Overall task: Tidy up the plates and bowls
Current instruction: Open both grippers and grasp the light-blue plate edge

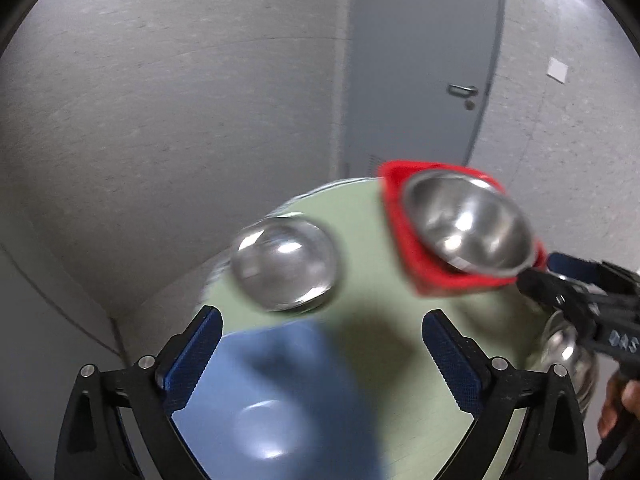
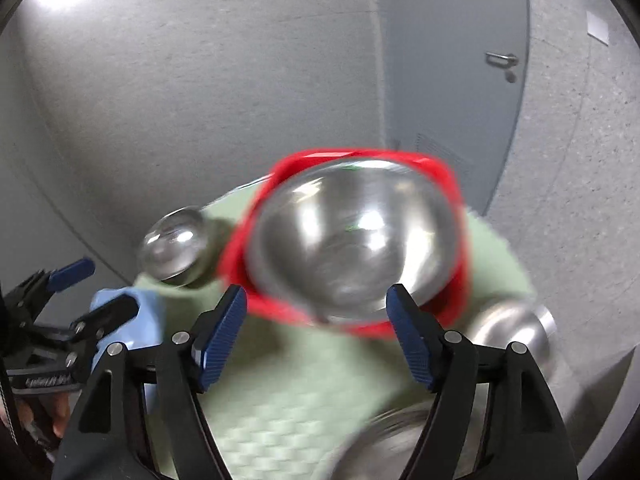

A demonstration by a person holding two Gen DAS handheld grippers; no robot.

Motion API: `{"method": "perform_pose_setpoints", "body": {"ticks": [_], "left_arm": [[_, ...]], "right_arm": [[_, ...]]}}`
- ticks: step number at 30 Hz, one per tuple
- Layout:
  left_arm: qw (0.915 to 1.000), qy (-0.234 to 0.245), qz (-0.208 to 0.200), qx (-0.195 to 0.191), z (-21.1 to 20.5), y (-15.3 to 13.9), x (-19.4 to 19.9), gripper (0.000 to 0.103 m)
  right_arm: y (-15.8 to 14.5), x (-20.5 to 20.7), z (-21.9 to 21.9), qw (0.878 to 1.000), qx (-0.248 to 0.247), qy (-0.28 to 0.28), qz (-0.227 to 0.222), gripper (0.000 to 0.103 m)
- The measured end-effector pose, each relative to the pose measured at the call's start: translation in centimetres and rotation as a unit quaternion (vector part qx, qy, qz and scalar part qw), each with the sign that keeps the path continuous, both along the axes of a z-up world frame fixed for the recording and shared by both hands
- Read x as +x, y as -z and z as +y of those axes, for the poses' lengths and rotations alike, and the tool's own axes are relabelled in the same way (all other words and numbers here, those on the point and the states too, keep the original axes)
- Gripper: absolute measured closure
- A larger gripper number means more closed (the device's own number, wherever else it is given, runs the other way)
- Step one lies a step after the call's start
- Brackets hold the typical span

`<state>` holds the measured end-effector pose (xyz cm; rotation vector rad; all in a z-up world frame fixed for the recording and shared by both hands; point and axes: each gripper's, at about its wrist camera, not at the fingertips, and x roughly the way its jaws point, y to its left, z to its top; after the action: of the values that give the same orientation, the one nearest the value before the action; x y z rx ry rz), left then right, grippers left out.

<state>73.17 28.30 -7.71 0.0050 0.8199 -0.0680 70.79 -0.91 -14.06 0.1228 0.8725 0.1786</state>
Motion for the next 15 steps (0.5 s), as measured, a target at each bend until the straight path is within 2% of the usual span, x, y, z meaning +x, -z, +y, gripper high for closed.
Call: {"method": "perform_pose_setpoints", "body": {"ticks": [5,10,12,13,14,15], "left_arm": [[0.9993,-0.033,0.017,0.006,6.1,2.1,-3.1,0.004],[0.9971,-0.058,0.049,0.0,9.8,5.3,-4.6,0.007],[0.9961,-0.055,0.07,-0.001,10.2,6.5,-4.6,0.018],[0.9957,-0.05,0.078,-0.002,10.1,7.2,-4.4,0.027],[0.995,-0.044,0.09,-0.004,10.1,7.6,-4.1,0.038],[0.9941,-0.035,0.103,-0.01,10.1,8.4,-4.0,0.045]], "right_arm": [[3.0,-2.3,7.3,0.999,0.017,-0.033,0.026,0.028],[7.0,-2.9,10.9,0.996,0.036,-0.04,0.065,0.028],[8.1,-3.0,11.7,0.995,0.044,-0.039,0.08,0.031],[8.7,-2.9,12.0,0.994,0.051,-0.04,0.088,0.033],[9.2,-2.8,12.2,0.993,0.054,-0.04,0.094,0.039],[9.4,-2.6,12.2,0.993,0.054,-0.04,0.099,0.045]]}}
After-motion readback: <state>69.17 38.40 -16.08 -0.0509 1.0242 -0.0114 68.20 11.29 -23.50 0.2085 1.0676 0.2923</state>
